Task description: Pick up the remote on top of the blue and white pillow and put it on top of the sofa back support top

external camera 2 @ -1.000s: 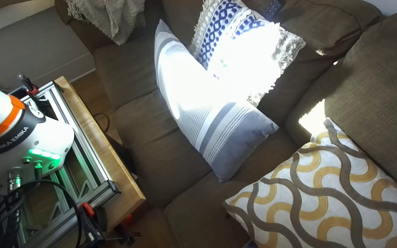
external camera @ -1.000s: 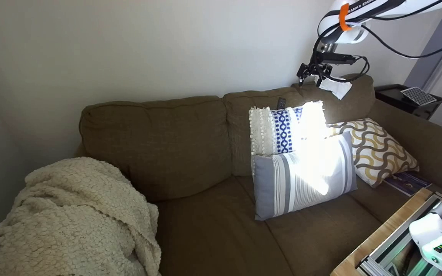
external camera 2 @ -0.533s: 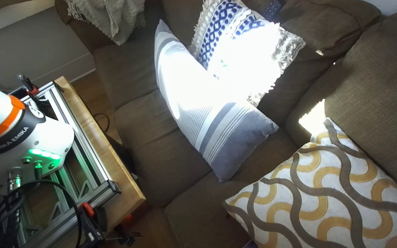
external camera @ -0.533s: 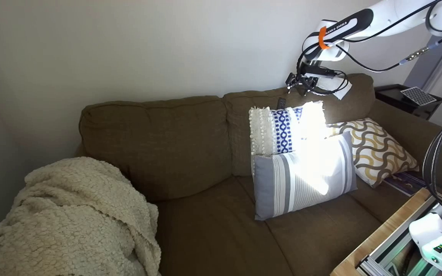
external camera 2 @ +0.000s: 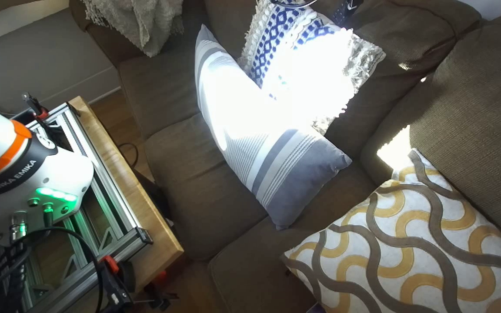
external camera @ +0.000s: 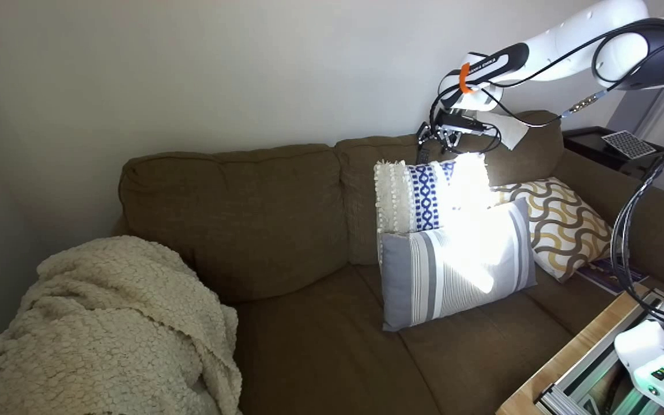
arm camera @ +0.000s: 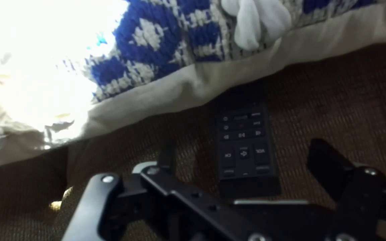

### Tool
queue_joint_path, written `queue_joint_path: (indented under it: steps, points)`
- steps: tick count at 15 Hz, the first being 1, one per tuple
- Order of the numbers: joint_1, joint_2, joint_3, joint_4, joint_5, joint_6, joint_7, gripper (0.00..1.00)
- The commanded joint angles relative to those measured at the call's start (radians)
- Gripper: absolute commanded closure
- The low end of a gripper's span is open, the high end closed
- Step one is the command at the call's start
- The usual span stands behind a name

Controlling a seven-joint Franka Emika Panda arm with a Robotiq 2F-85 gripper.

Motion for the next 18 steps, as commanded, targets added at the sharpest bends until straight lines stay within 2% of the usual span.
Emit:
queue_joint_path:
  steps: [1, 8, 9, 10, 11, 16, 18]
  points:
    - [-0.03, 0.096, 0.039, 0.11, 0.019, 0.008, -0.06, 0.0]
    - [0.001, 0.184, 0.025, 0.196, -0.039, -0.006, -0.103, 0.01]
    - [0.003, 0.192, 0.024, 0.202, -0.045, -0.007, -0.111, 0.11]
    - [0.003, 0.198, 0.022, 0.21, -0.052, -0.011, -0.116, 0.26]
    - [0.003, 0.203, 0.02, 0.215, -0.059, -0.009, -0.121, 0.32]
    - [-0.002, 0.202, 0.019, 0.229, -0.076, -0.002, -0.137, 0.72]
    - [0.001, 0.191, 0.016, 0.229, -0.073, -0.01, -0.118, 0.74]
